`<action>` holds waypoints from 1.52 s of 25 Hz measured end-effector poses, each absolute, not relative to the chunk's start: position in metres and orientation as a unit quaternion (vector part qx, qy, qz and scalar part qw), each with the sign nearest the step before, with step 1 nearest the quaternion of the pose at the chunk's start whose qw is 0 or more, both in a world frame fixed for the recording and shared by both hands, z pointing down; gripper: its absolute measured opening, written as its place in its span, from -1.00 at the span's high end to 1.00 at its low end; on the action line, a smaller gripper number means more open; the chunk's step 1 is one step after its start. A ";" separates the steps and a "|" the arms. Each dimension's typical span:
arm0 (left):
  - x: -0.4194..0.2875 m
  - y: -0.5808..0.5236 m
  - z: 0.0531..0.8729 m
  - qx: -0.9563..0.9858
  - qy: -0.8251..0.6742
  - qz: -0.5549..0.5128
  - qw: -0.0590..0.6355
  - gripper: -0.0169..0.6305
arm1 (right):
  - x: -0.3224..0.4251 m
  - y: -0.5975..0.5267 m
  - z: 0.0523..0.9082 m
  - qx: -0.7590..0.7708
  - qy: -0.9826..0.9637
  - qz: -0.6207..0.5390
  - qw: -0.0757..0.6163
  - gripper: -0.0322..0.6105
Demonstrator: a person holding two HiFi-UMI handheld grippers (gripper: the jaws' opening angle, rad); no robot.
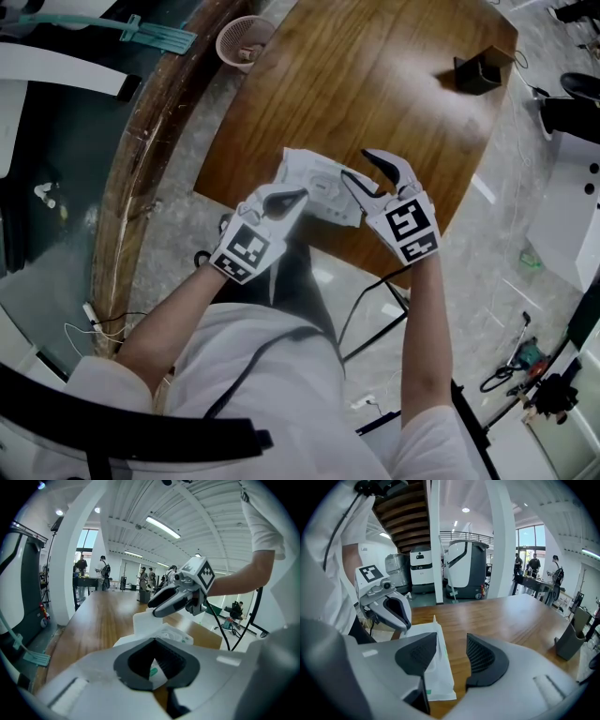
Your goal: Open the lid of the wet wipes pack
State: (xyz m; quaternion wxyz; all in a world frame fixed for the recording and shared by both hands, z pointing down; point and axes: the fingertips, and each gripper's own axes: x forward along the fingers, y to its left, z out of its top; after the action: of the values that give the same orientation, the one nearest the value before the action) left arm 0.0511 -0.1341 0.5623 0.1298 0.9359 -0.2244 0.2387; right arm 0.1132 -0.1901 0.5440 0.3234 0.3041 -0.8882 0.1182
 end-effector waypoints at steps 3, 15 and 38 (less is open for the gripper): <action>0.050 -0.135 0.563 0.935 -0.225 0.240 0.130 0.94 | 0.116 -0.194 0.548 0.310 -0.886 0.123 0.323 0.29; 0.048 -0.140 0.563 0.935 -0.226 0.241 0.131 0.94 | 0.124 -0.210 0.564 0.322 -0.879 0.143 0.322 0.33; 0.046 -0.137 0.553 0.937 -0.224 0.241 0.120 0.94 | 0.136 -0.215 0.585 0.351 -0.866 0.189 0.303 0.34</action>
State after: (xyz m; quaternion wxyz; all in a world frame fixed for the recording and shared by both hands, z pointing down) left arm 0.0462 -0.1368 0.5533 0.1204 0.9367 -0.2238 0.2408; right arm 0.1358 -0.2147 0.5853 0.3031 0.3507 -0.8656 0.1893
